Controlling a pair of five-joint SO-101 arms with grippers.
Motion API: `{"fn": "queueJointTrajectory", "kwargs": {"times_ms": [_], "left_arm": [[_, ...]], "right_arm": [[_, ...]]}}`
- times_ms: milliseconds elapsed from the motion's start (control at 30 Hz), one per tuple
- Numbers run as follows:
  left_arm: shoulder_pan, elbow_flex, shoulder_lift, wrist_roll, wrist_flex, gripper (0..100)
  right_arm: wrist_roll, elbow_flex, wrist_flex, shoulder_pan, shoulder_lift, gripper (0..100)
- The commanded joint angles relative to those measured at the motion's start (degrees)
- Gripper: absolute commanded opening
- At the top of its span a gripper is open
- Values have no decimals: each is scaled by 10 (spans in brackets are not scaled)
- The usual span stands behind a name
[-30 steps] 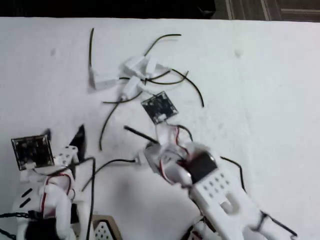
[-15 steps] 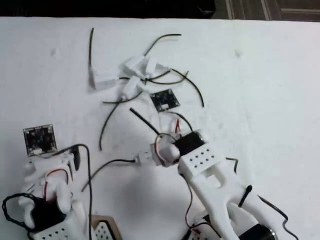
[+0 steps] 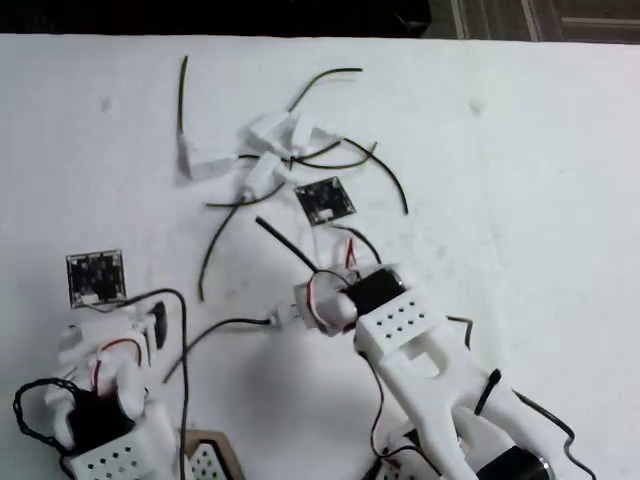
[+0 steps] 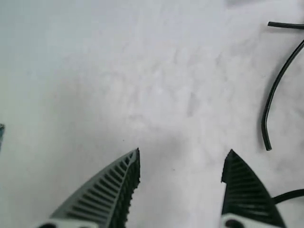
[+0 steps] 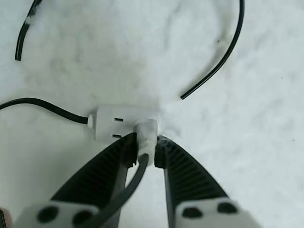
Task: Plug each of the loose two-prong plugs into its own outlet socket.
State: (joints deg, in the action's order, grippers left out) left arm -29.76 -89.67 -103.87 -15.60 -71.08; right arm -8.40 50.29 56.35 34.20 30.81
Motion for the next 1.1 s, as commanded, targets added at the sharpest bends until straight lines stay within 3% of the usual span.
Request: {"fn": "queueJointTrajectory", "kwargs": {"times_ms": [0, 833, 1067], "left_arm": [[-1, 3, -5, -5, 13, 283], [-1, 2, -5, -6, 11, 283], [-1, 2, -5, -6, 11, 283]], "right_arm": [[-3, -3, -9, 1, 0, 16], [-2, 16, -36, 1, -60, 16], [54, 42, -40, 5, -65, 16]]}}
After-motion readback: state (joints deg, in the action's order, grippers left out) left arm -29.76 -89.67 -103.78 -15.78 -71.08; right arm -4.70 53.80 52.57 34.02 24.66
